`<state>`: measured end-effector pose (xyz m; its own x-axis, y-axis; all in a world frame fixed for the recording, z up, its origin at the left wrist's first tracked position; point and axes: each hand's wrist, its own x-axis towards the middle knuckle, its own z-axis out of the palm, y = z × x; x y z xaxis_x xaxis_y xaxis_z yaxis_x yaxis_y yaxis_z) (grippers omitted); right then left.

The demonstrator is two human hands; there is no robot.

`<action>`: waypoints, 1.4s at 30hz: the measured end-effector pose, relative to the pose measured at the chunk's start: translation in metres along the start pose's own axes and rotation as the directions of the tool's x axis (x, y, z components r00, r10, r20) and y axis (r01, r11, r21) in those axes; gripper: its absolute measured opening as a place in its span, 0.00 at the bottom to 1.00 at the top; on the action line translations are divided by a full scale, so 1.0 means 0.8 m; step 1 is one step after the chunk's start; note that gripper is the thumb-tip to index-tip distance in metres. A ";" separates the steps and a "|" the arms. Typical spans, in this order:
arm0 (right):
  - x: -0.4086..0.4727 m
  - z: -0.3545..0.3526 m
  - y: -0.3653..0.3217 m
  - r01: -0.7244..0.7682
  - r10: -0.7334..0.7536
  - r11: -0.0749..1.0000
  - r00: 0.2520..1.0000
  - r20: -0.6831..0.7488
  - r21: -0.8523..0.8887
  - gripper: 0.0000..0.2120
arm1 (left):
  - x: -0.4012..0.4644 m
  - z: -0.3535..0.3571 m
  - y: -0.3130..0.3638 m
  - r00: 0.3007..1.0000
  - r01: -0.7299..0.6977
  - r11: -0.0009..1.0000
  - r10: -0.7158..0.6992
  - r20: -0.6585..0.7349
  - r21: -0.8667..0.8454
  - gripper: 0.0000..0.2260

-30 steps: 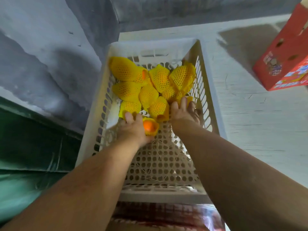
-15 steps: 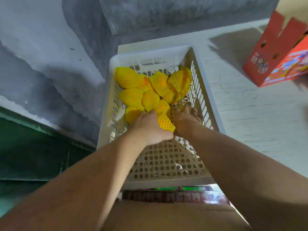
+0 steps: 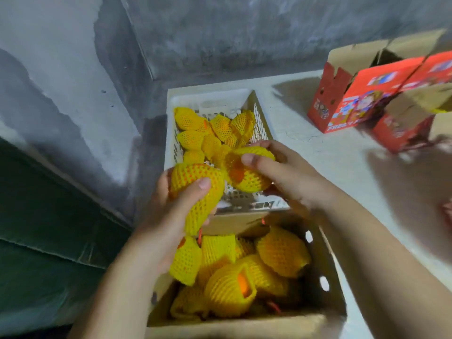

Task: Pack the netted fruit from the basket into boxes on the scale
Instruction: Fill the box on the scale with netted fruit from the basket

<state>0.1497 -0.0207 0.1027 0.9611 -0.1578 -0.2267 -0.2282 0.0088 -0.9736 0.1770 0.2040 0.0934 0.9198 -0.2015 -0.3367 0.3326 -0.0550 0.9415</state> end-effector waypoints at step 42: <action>-0.348 0.097 0.115 -0.006 0.005 1.000 0.999 0.049 0.028 0.26 | -0.226 -0.024 -0.068 0.994 -0.107 0.991 0.105 -0.024 -0.081 0.11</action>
<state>-0.1264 0.1005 0.0743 0.9665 -0.1095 -0.2322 -0.2294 0.0371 -0.9726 -0.0032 0.2618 0.1023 0.9545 -0.1824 -0.2359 0.2480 0.0463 0.9677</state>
